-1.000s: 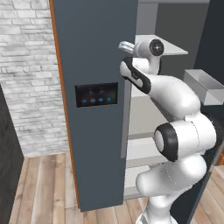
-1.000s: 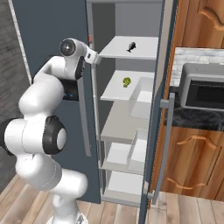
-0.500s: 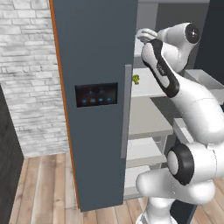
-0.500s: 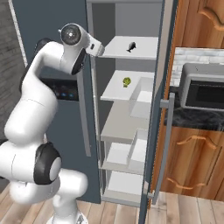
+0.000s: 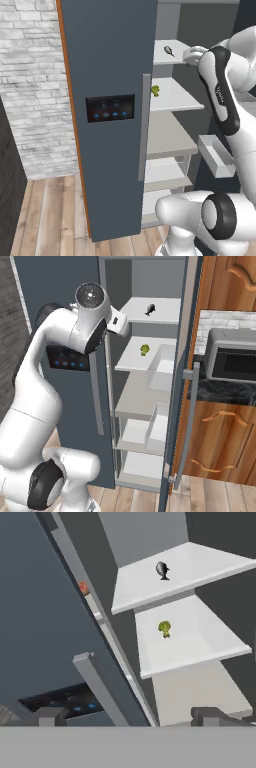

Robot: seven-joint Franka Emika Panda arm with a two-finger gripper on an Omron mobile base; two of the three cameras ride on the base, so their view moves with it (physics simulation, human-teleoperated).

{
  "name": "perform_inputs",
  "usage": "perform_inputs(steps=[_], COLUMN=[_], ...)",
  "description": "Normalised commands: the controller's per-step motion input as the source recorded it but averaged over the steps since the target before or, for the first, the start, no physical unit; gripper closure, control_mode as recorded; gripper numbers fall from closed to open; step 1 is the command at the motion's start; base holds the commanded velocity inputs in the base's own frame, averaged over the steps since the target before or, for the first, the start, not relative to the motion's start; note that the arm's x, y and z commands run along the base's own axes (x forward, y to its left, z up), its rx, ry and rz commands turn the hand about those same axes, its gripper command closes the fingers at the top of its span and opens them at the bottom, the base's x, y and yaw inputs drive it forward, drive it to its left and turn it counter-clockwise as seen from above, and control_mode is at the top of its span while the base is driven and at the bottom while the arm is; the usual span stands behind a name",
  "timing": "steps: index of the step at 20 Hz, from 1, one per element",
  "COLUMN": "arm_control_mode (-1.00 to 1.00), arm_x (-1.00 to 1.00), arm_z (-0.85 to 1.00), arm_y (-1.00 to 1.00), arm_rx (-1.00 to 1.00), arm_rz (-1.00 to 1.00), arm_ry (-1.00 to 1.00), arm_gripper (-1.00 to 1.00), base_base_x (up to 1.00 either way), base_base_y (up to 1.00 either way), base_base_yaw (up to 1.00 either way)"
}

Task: Pick up the frozen fish from the freezer, place it on any shelf in the fridge, and close the fridge and freezer doors when done.

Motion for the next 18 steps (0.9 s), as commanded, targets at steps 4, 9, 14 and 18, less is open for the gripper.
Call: perform_inputs(steps=[4,9,14,18], arm_control_mode=[-1.00,-1.00,-1.00,-1.00], arm_x=[-1.00,-1.00,-1.00,-1.00], arm_z=[-0.60,-1.00,-1.00,-0.42], arm_y=[0.00,-0.11,-0.61,-1.00], arm_rx=[-0.16,-0.23,-0.17,-0.01], arm_rz=[0.01,0.00,0.00,0.00], arm_ry=[0.18,0.12,0.07,-0.01], arm_gripper=[-1.00,-1.00,-1.00,-1.00], base_base_x=[0.00,0.00,0.00,0.00], base_base_y=[0.00,0.00,0.00,0.00], base_base_yaw=[0.00,0.00,0.00,0.00])
